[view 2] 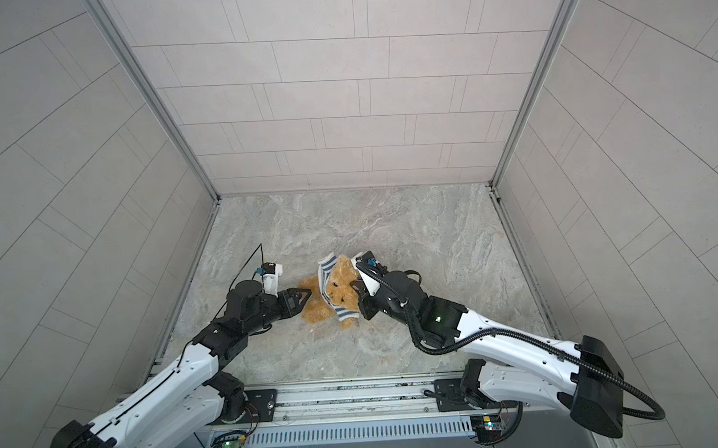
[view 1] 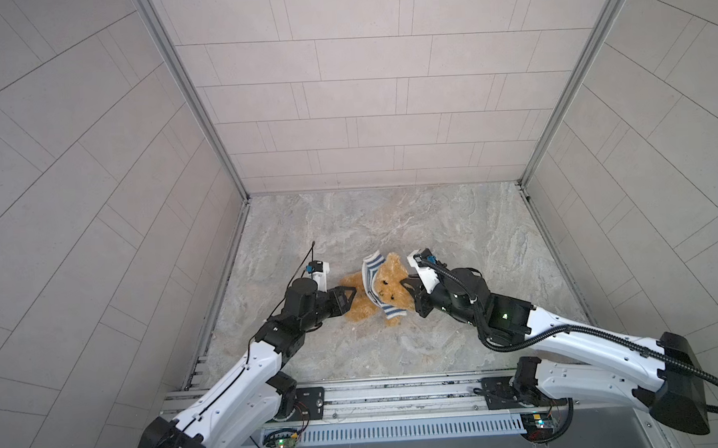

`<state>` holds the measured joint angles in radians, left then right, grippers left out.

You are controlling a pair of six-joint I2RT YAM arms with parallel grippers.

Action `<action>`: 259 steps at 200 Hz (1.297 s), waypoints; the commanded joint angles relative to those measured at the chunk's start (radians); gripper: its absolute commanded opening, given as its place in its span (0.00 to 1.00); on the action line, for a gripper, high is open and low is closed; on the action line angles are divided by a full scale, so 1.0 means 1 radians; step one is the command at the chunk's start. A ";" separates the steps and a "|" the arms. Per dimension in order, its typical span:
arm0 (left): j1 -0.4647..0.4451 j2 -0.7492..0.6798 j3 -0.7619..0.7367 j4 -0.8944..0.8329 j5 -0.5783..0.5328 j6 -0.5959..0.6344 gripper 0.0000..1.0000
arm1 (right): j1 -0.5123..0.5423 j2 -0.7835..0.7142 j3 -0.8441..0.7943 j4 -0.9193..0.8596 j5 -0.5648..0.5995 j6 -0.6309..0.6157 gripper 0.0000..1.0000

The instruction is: Dress the teddy bear

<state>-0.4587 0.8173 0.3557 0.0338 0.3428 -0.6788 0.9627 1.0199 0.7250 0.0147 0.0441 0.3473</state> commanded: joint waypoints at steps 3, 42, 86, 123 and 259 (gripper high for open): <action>-0.018 -0.033 0.012 -0.034 -0.012 0.050 0.56 | -0.020 -0.012 0.024 0.012 0.001 0.125 0.00; -0.139 -0.041 0.001 0.027 -0.017 0.058 0.69 | -0.096 -0.007 0.006 0.037 -0.079 0.238 0.00; -0.217 0.038 -0.014 0.114 -0.031 0.046 0.73 | -0.179 0.003 -0.020 0.052 -0.129 0.315 0.00; -0.301 0.123 -0.003 0.179 -0.065 0.029 0.70 | -0.236 -0.006 -0.074 0.076 -0.141 0.381 0.00; -0.455 0.531 0.122 0.438 -0.087 -0.036 0.23 | -0.326 -0.057 -0.189 0.109 -0.153 0.463 0.03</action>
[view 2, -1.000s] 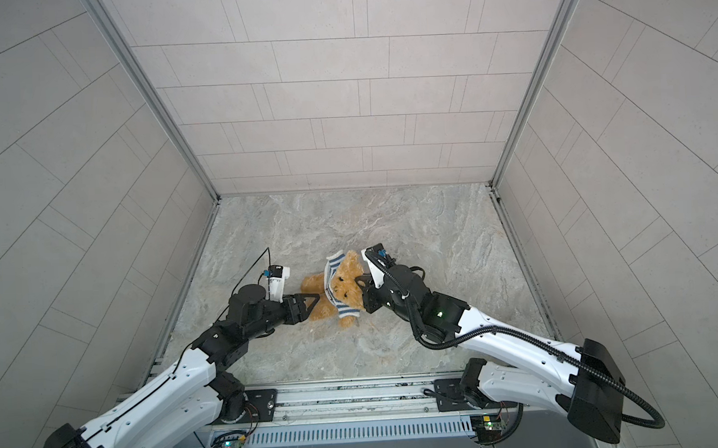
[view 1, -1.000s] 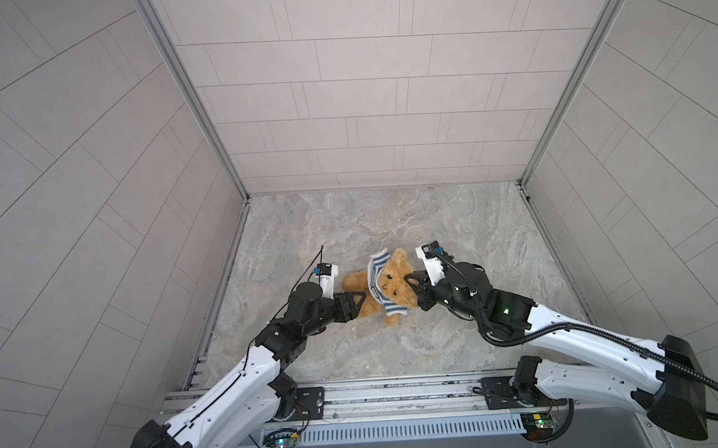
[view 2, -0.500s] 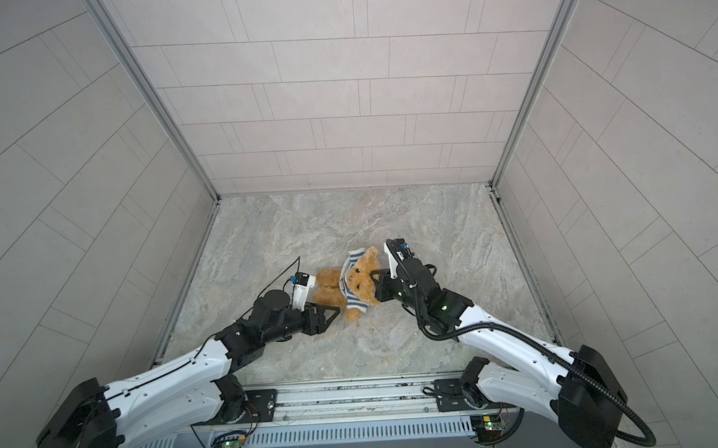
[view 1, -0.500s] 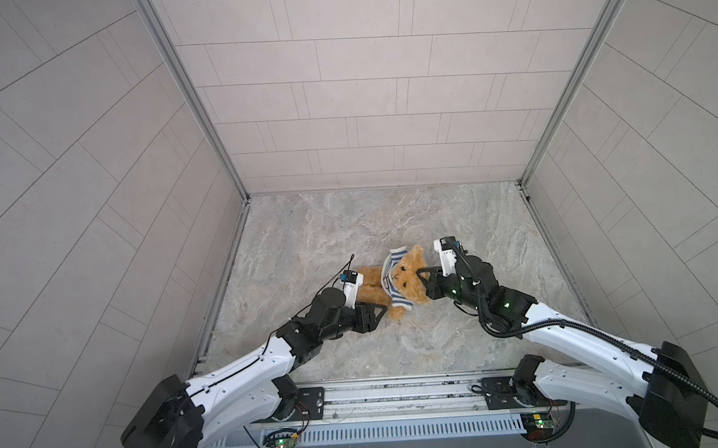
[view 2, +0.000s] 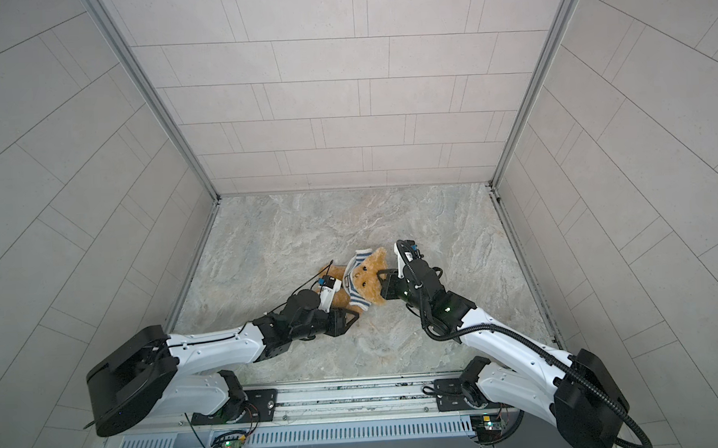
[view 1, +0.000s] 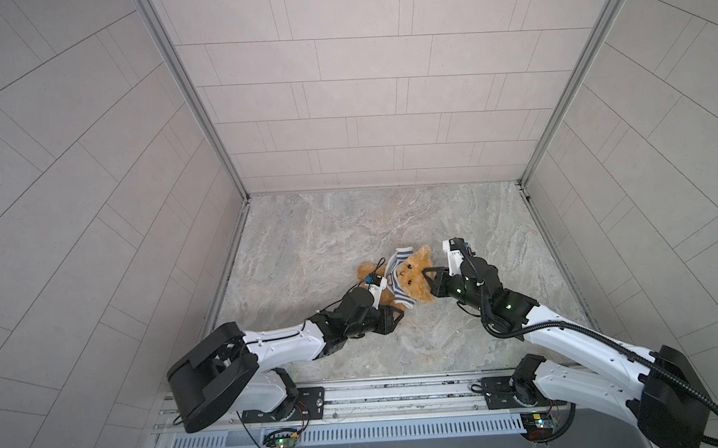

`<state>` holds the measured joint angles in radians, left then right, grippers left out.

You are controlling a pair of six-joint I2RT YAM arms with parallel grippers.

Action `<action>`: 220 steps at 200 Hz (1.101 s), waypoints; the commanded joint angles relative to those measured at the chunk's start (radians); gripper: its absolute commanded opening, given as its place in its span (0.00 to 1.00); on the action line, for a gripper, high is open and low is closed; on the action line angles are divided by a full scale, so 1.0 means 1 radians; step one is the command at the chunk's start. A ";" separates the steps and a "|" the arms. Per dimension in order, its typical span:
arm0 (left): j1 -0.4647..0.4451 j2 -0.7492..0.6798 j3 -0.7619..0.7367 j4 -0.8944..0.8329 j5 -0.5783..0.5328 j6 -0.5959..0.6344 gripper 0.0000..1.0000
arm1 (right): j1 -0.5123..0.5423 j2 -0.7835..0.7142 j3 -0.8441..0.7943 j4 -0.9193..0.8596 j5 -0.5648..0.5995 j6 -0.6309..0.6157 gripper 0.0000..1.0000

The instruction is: Dress the teddy bear

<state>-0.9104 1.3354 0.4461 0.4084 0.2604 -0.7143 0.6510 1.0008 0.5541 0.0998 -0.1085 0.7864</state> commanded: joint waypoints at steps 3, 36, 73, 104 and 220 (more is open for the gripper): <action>-0.004 0.013 0.032 0.064 -0.004 0.000 0.18 | -0.018 -0.041 -0.019 0.022 -0.002 0.023 0.05; -0.003 -0.037 0.017 0.036 -0.017 0.000 0.00 | -0.033 -0.088 -0.007 -0.080 0.014 -0.037 0.36; -0.001 -0.116 0.017 -0.047 -0.053 0.027 0.00 | -0.043 -0.152 0.021 -0.207 0.021 -0.139 0.65; 0.009 -0.156 0.026 -0.073 -0.042 0.032 0.00 | -0.028 -0.200 0.049 -0.281 -0.040 -0.244 0.81; 0.029 -0.179 0.032 -0.090 0.010 0.050 0.00 | 0.053 -0.087 0.095 -0.253 0.005 -0.330 0.72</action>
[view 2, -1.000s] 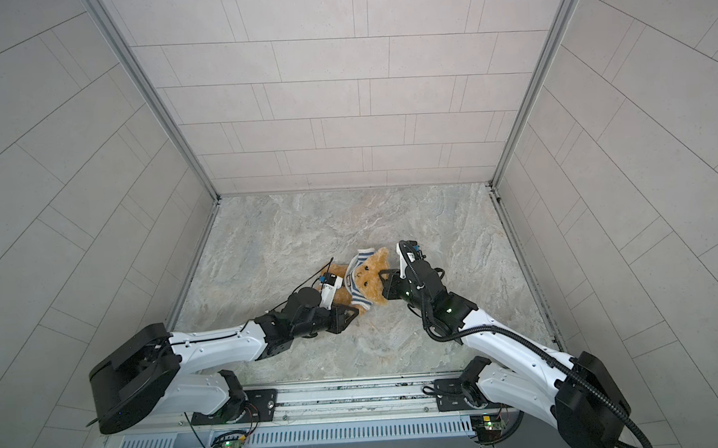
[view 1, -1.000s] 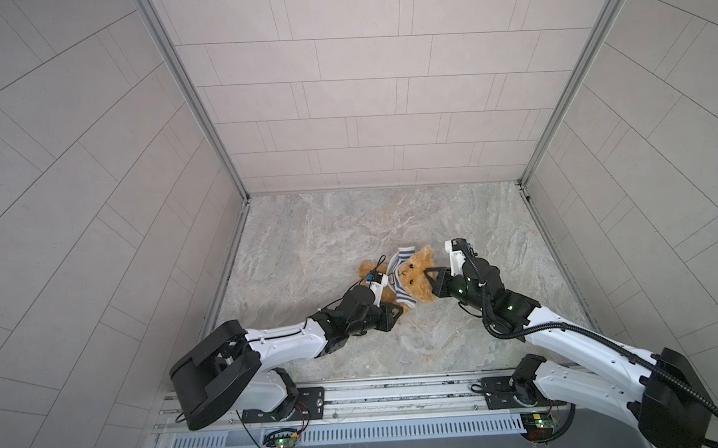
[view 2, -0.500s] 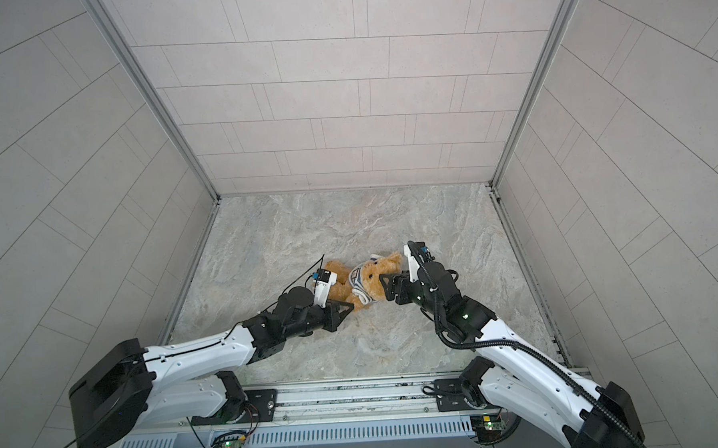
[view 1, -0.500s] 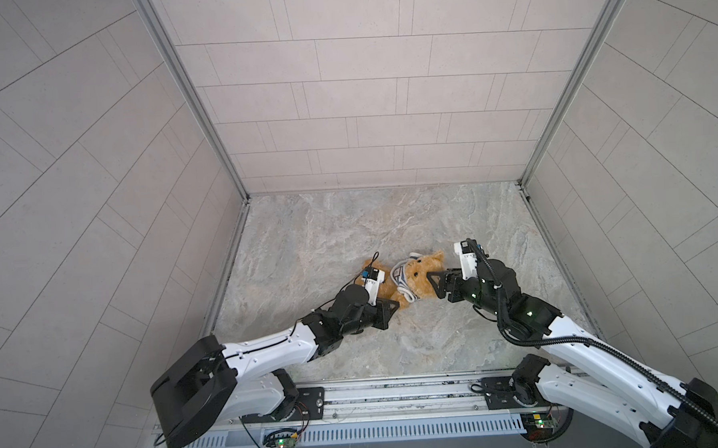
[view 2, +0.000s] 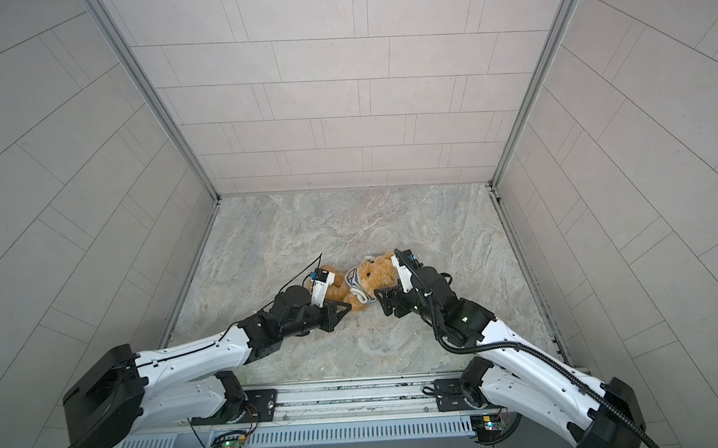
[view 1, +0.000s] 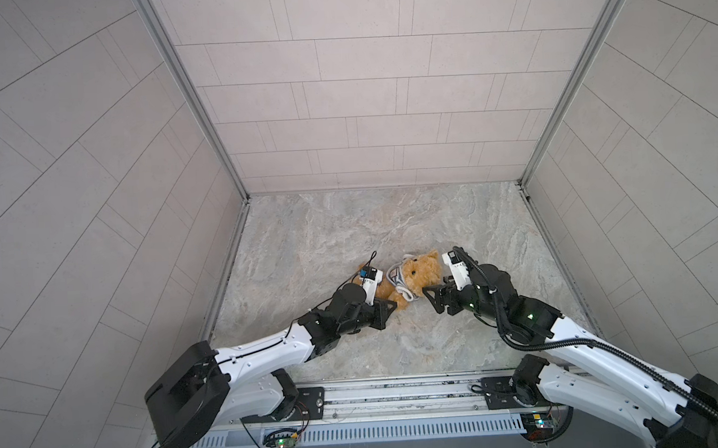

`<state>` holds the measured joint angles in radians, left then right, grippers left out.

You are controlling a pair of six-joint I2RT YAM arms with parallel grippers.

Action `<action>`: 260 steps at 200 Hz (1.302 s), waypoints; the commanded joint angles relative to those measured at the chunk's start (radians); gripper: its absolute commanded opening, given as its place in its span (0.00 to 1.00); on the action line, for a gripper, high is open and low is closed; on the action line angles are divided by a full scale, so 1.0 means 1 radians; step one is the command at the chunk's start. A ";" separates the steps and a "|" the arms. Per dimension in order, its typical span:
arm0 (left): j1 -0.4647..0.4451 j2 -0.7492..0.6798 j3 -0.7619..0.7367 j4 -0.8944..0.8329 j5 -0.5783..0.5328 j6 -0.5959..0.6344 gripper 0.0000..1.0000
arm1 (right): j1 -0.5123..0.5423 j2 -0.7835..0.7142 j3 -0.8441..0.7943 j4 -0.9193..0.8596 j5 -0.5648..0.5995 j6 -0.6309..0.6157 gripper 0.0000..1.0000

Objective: Dress the teddy bear
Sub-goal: 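Hold the seated bear with the right gripper while the left adjusts the sweater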

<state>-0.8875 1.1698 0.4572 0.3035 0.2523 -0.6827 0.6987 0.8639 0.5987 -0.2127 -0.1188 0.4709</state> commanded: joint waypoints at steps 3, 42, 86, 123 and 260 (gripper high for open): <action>0.006 -0.013 0.020 0.015 0.020 0.018 0.00 | 0.005 0.058 0.051 0.064 0.015 -0.017 0.70; 0.015 -0.013 0.001 0.016 0.017 0.015 0.00 | 0.004 0.098 0.051 0.066 0.062 -0.020 0.32; 0.051 -0.025 -0.037 0.021 0.030 0.006 0.00 | 0.002 0.061 0.047 0.030 0.095 -0.021 0.05; 0.053 -0.048 -0.083 0.051 0.074 -0.022 0.08 | 0.002 0.060 0.035 0.044 0.094 -0.013 0.00; 0.159 0.060 0.030 0.171 0.083 -0.266 0.35 | 0.005 0.038 -0.008 0.081 0.066 -0.010 0.00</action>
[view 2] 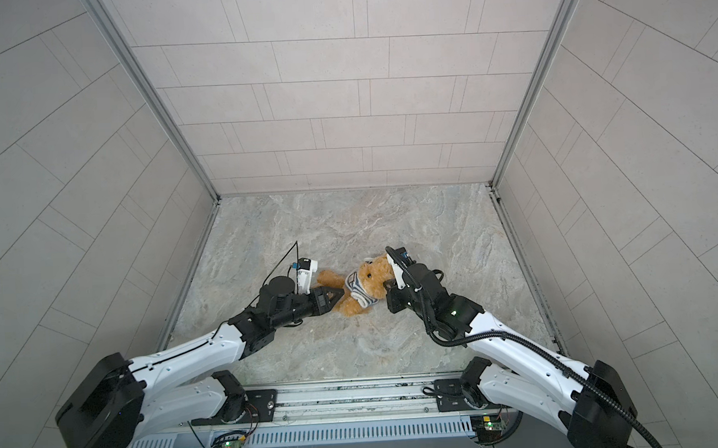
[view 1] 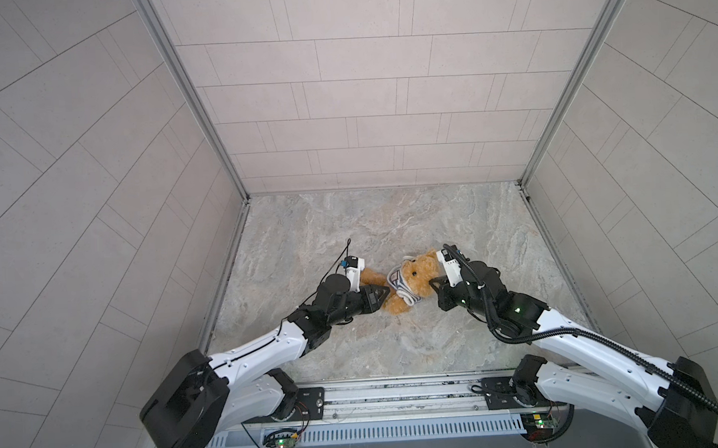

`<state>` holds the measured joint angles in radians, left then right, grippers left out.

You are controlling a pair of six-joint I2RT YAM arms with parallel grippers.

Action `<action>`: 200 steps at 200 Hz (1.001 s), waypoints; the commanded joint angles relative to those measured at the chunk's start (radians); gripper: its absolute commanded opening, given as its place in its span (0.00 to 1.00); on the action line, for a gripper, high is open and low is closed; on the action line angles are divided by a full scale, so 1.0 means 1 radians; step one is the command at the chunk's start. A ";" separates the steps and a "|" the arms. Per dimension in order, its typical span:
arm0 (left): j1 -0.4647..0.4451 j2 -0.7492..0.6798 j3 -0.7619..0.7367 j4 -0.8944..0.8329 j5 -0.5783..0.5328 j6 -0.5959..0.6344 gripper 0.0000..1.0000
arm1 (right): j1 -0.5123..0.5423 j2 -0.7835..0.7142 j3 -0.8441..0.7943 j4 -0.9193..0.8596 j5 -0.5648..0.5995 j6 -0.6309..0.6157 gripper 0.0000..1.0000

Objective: Dress the teddy bear
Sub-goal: 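Hold the seated bear with the right gripper while the left adjusts the sweater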

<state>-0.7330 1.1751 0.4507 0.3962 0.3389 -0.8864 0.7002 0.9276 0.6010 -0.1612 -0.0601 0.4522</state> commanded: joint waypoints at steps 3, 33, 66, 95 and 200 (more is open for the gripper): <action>0.004 0.061 0.039 0.084 -0.004 -0.066 0.35 | 0.003 -0.027 -0.011 0.030 0.006 0.010 0.00; 0.003 0.107 0.051 0.091 -0.020 -0.092 0.37 | 0.004 -0.036 -0.025 0.044 0.005 0.018 0.00; -0.010 0.153 0.077 0.102 -0.029 -0.101 0.37 | 0.004 -0.036 -0.035 0.057 0.006 0.022 0.00; -0.031 0.195 0.097 0.117 -0.050 -0.103 0.33 | 0.004 -0.036 -0.038 0.065 0.001 0.023 0.00; -0.067 0.203 0.075 0.178 -0.041 -0.134 0.04 | 0.004 -0.036 -0.062 0.086 0.012 0.026 0.00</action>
<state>-0.7898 1.4078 0.5308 0.5461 0.2935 -1.0237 0.7002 0.9077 0.5529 -0.1043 -0.0586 0.4717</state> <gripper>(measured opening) 0.088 0.076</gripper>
